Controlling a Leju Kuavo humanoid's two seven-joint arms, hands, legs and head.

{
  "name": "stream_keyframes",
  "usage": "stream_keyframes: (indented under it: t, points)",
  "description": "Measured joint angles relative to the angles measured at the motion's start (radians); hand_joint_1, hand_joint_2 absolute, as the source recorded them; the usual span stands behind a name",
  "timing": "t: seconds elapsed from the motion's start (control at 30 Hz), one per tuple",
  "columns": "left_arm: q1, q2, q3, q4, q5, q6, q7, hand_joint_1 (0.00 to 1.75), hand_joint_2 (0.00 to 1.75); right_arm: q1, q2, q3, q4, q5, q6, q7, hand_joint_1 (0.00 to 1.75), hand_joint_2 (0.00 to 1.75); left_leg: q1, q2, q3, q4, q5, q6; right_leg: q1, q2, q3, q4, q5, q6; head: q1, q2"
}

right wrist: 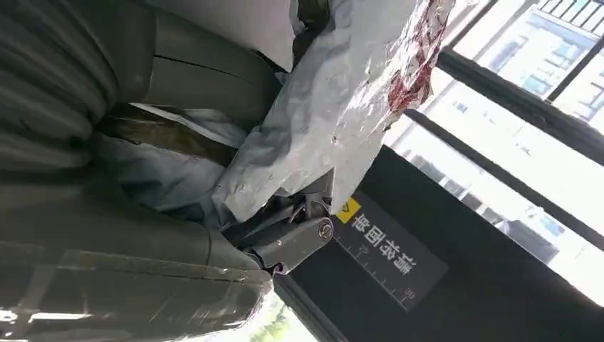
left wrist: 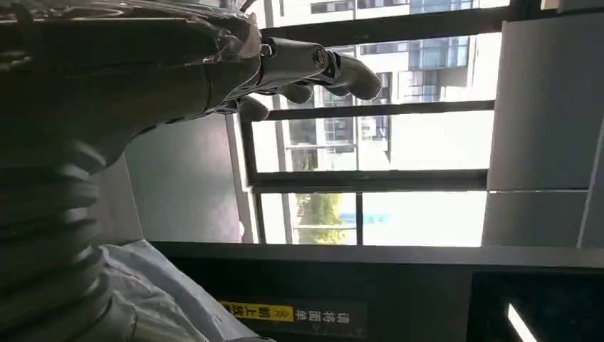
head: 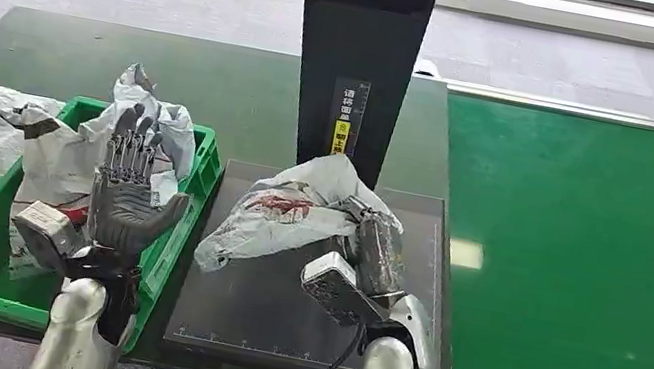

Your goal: Moved the parcel from conveyor to table for the left to box.

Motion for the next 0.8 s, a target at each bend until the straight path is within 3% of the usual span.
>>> stream_keyframes:
  t: [0.03, 0.1, 0.47, 0.8]
  points:
    - [0.0, 0.0, -0.001, 0.001, 0.0, 0.0, 0.0, 0.0, 1.75, -0.001, 0.0, 0.0, 0.006, 0.004, -0.009, 0.005, 1.75, 1.75, 0.0, 0.0, 0.0, 0.0, 0.0, 0.0, 0.0, 0.0, 0.0, 0.0, 0.0, 0.0, 0.0, 0.0]
    - [0.0, 0.0, -0.004, 0.0, 0.0, 0.003, 0.0, 0.0, 1.75, -0.003, 0.0, 0.0, 0.019, 0.032, -0.043, 0.019, 0.0, 1.75, 0.0, 0.0, 0.0, 0.0, 0.0, 0.0, 0.0, 0.0, 0.0, 0.0, 0.0, 0.0, 0.0, 0.0]
    - [0.001, 0.0, -0.005, -0.011, 0.0, 0.02, 0.0, 0.0, 1.75, 0.003, 0.0, -0.037, 0.032, 0.188, -0.23, 0.151, 0.0, 1.75, 0.0, 0.0, 0.0, 0.0, 0.0, 0.0, 0.0, 0.0, 0.0, 0.0, 0.0, 0.0, 0.0, 0.0]
    - [0.001, 0.0, -0.005, -0.011, 0.0, 0.021, 0.0, 0.0, 1.75, 0.009, 0.0, -0.061, 0.029, 0.2, -0.242, 0.151, 0.0, 1.75, 0.0, 0.0, 0.0, 0.0, 0.0, 0.0, 0.0, 0.0, 0.0, 0.0, 0.0, 0.0, 0.0, 0.0]
